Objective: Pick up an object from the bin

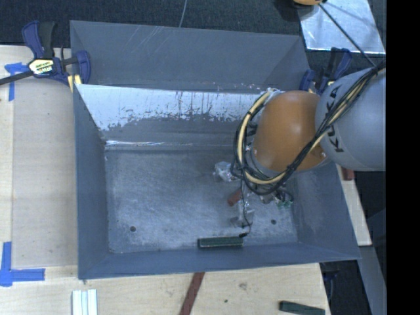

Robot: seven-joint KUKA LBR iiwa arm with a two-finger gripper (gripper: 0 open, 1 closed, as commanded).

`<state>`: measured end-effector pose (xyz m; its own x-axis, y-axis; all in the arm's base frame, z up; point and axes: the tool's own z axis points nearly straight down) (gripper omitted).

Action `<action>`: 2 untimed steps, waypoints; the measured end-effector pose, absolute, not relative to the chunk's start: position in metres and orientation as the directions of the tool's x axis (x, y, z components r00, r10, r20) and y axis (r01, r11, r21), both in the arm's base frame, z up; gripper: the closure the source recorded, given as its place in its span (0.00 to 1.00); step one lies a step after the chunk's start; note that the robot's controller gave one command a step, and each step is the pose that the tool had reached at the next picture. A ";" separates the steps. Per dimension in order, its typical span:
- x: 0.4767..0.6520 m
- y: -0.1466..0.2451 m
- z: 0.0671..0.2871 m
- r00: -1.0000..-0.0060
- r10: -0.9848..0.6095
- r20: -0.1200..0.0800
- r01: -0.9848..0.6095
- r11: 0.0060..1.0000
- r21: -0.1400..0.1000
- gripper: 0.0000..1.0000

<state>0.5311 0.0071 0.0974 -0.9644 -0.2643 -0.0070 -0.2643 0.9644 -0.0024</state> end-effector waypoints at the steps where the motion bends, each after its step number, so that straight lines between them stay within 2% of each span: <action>1: 0.553 -0.054 0.079 -0.923 -0.385 -0.003 -0.385 0.923 -0.001 1.00; 2: 0.552 -0.054 0.079 -0.923 -0.385 -0.003 -0.385 0.923 -0.001 1.00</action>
Offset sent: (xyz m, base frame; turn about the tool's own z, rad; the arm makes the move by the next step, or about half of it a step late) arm 0.0000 0.0000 0.0000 0.0000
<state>0.5525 -0.0540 0.0794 -0.9230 -0.3848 -0.0032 -0.3848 0.9230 -0.0011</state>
